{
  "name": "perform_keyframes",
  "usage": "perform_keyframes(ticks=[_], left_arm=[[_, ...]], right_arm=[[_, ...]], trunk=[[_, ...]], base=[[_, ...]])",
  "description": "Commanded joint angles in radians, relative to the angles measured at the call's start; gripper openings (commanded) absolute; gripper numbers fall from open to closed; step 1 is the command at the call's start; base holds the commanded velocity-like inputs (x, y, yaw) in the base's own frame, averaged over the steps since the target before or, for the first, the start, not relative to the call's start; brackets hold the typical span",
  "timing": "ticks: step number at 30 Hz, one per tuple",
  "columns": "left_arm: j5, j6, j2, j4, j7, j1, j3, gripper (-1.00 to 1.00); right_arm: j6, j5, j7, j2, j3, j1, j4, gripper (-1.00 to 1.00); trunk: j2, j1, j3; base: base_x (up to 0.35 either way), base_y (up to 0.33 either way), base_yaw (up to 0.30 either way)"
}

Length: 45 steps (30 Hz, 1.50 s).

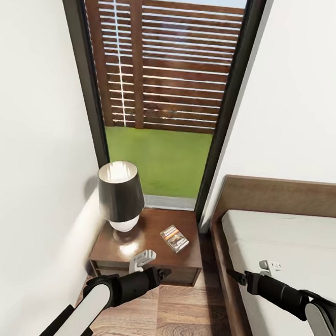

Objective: In the bedroom, move the book from the bed onto either nightstand, and place the two sandals side by side next to the bed.

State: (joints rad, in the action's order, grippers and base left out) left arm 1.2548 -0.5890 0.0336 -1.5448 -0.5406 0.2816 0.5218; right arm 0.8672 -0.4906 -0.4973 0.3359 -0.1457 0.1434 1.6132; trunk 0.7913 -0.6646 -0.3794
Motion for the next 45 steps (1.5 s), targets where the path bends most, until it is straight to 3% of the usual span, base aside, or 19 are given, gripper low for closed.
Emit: perform_keyframes(ticks=[1,45], left_arm=[[0.010,0.001,0.001,-0.001,-0.011,0.001,0.001,1.00],[-0.003,0.001,-0.003,0.001,-0.036,0.002,0.002,1.00]], right_arm=[[0.006,0.001,-0.004,0.000,-0.001,0.001,0.001,1.00],[0.004,0.001,-0.004,-0.001,-0.002,0.000,0.001,1.00]], trunk=[[-0.006,0.004,0.002],[-0.314,0.172,0.140]], base=[[0.000,0.000,0.000],[0.000,0.000,0.000]])
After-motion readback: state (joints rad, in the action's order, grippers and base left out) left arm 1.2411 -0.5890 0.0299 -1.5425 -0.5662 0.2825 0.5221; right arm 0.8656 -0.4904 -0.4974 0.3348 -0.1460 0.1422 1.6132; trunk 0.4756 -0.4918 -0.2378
